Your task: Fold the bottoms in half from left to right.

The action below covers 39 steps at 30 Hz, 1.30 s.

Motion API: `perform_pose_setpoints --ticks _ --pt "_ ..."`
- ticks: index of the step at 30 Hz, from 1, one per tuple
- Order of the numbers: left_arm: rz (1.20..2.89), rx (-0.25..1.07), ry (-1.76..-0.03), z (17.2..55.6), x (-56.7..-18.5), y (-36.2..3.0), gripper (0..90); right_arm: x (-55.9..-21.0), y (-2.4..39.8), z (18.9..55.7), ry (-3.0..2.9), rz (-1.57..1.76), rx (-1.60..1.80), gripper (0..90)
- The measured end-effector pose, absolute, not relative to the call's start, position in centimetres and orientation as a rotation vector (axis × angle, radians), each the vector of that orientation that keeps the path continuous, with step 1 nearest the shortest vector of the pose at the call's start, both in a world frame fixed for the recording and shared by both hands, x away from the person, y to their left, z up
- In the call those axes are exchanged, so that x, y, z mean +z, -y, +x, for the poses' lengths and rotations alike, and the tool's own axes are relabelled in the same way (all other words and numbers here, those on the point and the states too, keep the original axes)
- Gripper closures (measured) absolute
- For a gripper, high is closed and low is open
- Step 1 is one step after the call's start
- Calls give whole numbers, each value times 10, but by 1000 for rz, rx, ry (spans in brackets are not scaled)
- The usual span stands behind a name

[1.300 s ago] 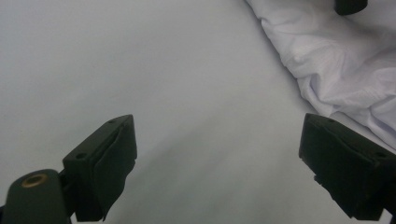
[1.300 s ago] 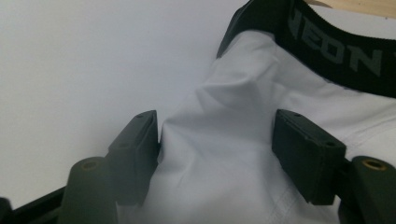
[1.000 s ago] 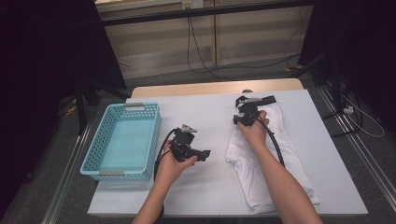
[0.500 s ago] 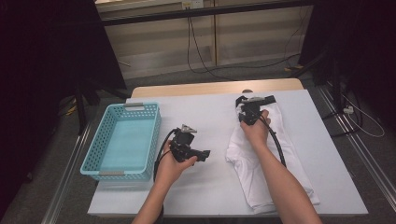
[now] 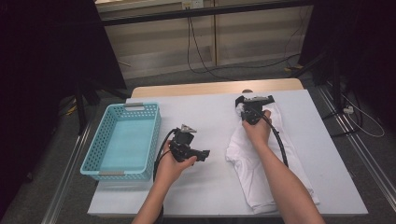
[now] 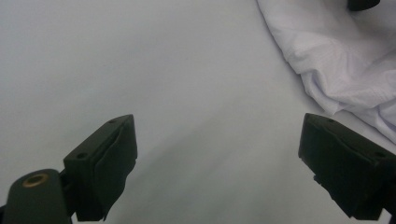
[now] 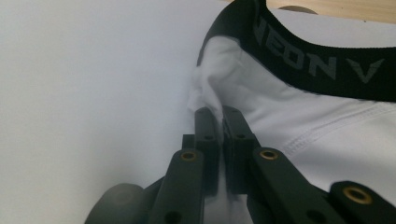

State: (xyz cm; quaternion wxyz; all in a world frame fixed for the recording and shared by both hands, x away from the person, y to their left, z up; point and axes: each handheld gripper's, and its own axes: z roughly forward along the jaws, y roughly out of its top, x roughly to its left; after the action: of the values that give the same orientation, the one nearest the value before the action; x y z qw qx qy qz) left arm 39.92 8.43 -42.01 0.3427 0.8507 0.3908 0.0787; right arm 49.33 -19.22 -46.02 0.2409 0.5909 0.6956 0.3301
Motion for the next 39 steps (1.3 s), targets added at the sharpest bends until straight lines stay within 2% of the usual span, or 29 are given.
perform_pose_setpoints --ticks 39 --pt "2203 204 -1025 399 -417 -90 120 -454 147 495 -2023 1486 979 873"
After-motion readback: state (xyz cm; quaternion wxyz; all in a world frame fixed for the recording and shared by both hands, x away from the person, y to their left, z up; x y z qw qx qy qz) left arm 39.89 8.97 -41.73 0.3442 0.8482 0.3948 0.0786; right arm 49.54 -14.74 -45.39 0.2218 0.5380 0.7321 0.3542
